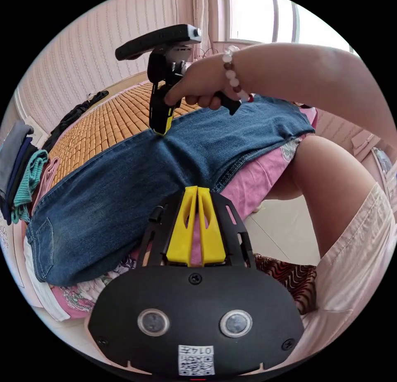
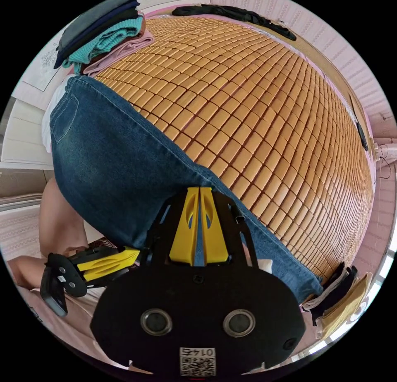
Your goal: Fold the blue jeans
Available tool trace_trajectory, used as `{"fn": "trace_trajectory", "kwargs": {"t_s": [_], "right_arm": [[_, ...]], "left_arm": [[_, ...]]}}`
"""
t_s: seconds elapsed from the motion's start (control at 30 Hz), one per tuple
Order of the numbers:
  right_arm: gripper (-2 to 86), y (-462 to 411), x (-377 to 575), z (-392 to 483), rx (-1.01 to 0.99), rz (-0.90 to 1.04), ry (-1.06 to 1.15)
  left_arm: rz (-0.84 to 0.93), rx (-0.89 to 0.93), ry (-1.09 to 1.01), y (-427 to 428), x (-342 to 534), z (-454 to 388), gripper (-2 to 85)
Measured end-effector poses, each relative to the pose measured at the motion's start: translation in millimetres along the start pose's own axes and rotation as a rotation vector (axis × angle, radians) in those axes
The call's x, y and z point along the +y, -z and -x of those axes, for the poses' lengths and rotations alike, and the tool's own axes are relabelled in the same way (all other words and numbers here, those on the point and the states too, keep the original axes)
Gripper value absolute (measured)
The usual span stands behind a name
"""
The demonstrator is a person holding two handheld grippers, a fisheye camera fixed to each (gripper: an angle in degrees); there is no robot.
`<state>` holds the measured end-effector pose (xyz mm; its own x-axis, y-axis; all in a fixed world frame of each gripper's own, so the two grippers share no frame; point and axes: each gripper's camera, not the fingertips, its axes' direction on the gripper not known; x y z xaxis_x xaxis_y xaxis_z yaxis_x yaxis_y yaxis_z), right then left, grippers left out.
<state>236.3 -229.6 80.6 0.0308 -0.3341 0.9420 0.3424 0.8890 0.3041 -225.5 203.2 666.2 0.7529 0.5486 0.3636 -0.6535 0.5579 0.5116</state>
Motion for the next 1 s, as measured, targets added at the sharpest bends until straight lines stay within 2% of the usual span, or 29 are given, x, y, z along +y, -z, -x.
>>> {"fn": "trace_trajectory", "kwargs": {"t_s": [0.07,0.13,0.3,0.4,0.6,0.67,0.7,0.77,0.83,1.0], "right_arm": [[-0.7,4.2,-9.4,-8.6,-0.006,0.116,0.064],[-0.7,5.7,-9.4,-17.0,0.022,0.043,0.038],[-0.9,-5.0,3.0,-43.6,0.011,0.029,-0.016],[-0.9,2.5,35.7,-80.9,-0.124,-0.086,-0.116],[0.0,42.6,240.8,-208.5,-0.316,-0.517,-0.613],[4.3,32.1,353.7,-264.6,-0.35,-0.677,-0.909],[6.2,26.5,380.0,-275.5,-0.34,-0.698,-0.969],[18.1,-4.8,468.9,-308.7,-0.269,-0.62,-1.292],[20.1,-24.3,510.1,-320.7,-0.267,-0.591,-1.41],[17.7,-71.4,557.7,-346.4,-0.46,-0.767,-1.518]], "left_arm": [[0.002,0.045,0.011,-3.1,1.1,7.5,-1.0],[-0.002,0.065,0.002,-6.2,2.8,11.1,-1.0],[0.001,0.046,-0.029,-13.6,3.4,10.0,-1.0],[0.017,0.044,-0.035,-16.9,0.3,11.2,-1.0],[0.042,0.084,-0.05,-22.9,-7.7,20.8,-1.0],[0.047,0.081,-0.055,-24.0,-10.4,21.6,-1.0],[0.049,0.072,-0.053,-24.5,-12.1,21.3,-1.0],[0.05,0.051,-0.054,-25.0,-14.2,19.5,-1.0],[0.061,0.034,-0.066,-25.5,-18.3,18.3,-1.0],[0.113,0.077,-0.034,-27.5,-34.7,31.2,-1.0]]}}
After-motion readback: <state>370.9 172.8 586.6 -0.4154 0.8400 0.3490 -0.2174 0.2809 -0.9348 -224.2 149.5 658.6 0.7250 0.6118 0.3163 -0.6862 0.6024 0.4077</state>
